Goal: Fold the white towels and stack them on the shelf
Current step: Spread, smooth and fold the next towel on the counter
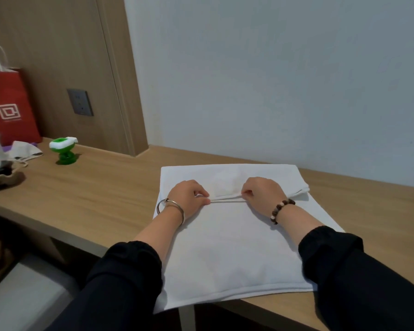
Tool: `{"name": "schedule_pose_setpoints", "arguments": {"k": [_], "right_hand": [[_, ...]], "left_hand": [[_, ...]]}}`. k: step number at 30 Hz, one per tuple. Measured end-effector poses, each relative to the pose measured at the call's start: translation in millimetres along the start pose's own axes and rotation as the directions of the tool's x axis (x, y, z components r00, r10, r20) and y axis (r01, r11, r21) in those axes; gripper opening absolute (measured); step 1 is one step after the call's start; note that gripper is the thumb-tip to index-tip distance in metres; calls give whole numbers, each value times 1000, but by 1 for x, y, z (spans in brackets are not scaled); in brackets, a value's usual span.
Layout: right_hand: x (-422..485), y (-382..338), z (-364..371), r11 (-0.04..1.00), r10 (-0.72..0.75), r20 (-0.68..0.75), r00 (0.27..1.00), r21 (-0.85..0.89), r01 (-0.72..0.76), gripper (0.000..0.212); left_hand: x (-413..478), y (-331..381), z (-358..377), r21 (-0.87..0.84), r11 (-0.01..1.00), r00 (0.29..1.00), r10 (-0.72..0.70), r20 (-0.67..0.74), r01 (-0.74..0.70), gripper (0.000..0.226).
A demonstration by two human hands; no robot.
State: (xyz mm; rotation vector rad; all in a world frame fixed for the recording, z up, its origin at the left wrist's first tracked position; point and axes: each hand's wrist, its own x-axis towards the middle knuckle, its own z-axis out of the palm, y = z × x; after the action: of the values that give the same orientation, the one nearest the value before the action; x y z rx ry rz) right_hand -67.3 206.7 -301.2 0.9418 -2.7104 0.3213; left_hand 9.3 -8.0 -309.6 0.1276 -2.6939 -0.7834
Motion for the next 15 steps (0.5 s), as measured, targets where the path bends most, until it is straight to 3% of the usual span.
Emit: {"name": "schedule_pose_setpoints", "arguments": {"k": [4, 9, 15], "right_hand": [[-10, 1, 6, 986, 12, -187, 982, 163, 19, 16], [-8, 2, 4, 995, -49, -16, 999, 81, 50, 22], [-7, 3, 1, 996, -25, 23, 999, 82, 23, 24]], "left_hand": [[1, 2, 0, 20, 1000, 1000, 7, 9, -7, 12], [1, 1, 1, -22, 1000, 1000, -9, 17, 10, 10], [0, 1, 2, -68, 998, 1000, -13, 18, 14, 8]]}}
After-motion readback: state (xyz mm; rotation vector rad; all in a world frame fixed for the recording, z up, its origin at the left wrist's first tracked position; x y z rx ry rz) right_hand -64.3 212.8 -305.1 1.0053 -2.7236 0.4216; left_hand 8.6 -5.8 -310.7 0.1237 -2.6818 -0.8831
